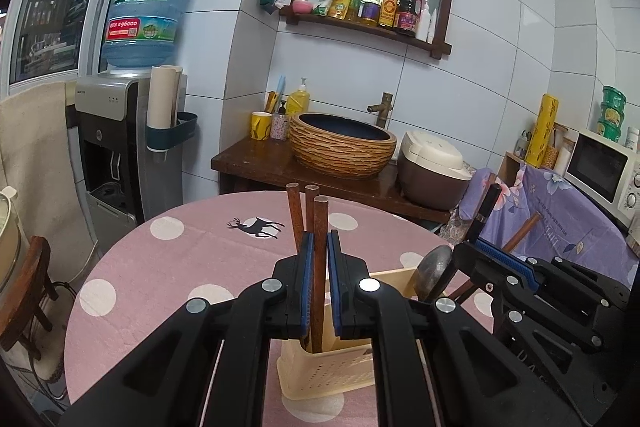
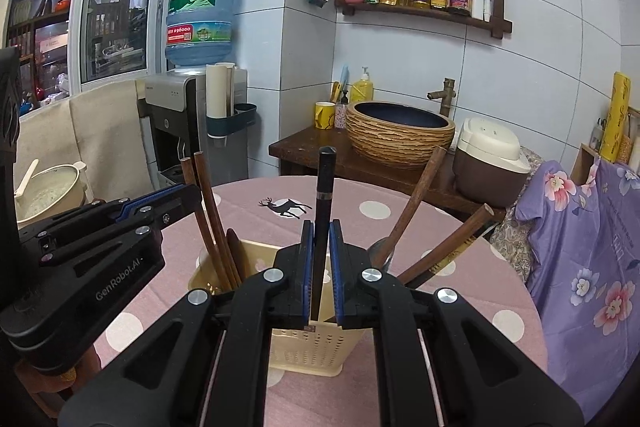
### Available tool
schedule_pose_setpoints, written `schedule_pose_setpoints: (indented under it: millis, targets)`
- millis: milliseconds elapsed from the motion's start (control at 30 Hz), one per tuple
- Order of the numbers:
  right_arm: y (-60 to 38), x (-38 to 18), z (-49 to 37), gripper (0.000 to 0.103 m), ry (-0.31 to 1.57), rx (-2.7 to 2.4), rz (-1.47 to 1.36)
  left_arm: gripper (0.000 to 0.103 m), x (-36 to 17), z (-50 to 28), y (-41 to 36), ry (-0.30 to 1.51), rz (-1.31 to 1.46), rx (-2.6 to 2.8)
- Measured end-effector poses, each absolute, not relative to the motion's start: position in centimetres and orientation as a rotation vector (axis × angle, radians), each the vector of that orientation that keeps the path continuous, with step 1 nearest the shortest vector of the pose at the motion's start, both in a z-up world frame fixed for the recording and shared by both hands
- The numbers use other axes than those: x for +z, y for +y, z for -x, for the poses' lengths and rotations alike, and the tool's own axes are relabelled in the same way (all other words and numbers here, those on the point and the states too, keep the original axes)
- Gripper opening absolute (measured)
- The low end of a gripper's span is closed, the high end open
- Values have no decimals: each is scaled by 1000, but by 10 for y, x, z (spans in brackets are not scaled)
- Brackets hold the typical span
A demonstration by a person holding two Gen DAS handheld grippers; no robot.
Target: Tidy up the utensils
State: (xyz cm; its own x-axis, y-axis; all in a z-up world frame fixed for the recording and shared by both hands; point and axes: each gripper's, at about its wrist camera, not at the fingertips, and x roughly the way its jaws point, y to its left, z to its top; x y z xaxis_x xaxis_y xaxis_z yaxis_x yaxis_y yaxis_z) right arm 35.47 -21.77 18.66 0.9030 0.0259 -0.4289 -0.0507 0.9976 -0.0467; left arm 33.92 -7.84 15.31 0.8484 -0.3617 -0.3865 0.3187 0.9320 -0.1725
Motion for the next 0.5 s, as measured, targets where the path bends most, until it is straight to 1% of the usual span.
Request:
schedule_pose_setpoints:
  millis: [33, 67, 100, 133, 167, 200, 233, 267, 300, 333, 367, 400, 433, 500]
  targets:
    - [-220, 187, -352, 23, 436, 36, 53, 13, 153, -338, -79, 425, 99, -362]
    - [-221, 187, -348, 30, 423, 30, 49, 23, 153, -335, -78, 421, 96, -364]
    - [-223, 188, -344, 45, 406, 24, 45, 29, 154, -331, -76, 410, 96, -365]
    - [-225, 188, -337, 50, 386, 24, 42, 40, 154, -327, -74, 395, 98, -363]
    - [-226, 188, -331, 50, 374, 26, 44, 49, 154, -322, -72, 381, 101, -361]
    - [-226, 188, -324, 50, 362, 28, 45, 52, 154, -316, -69, 361, 103, -357]
    - [-228, 188, -318, 52, 353, 29, 41, 58, 154, -309, -66, 342, 102, -352]
    - [-229, 187, -310, 56, 340, 28, 33, 67, 154, -301, -62, 322, 100, -346]
    - [-232, 185, -299, 67, 322, 24, 22, 72, 153, -294, -59, 304, 99, -338]
    - [-235, 183, -290, 75, 307, 16, 11, 82, 152, -286, -55, 279, 98, -327]
    - [-237, 181, -283, 78, 297, 6, 4, 88, 149, -274, -50, 249, 94, -312]
    - [-239, 177, -274, 83, 291, -7, 3, 91, 146, -264, -47, 227, 87, -300]
    - [-241, 170, -263, 87, 287, -27, 5, 96, 143, -255, -43, 208, 77, -291]
    - [-244, 160, -247, 91, 285, -46, 6, 98, 135, -235, -38, 182, 49, -270]
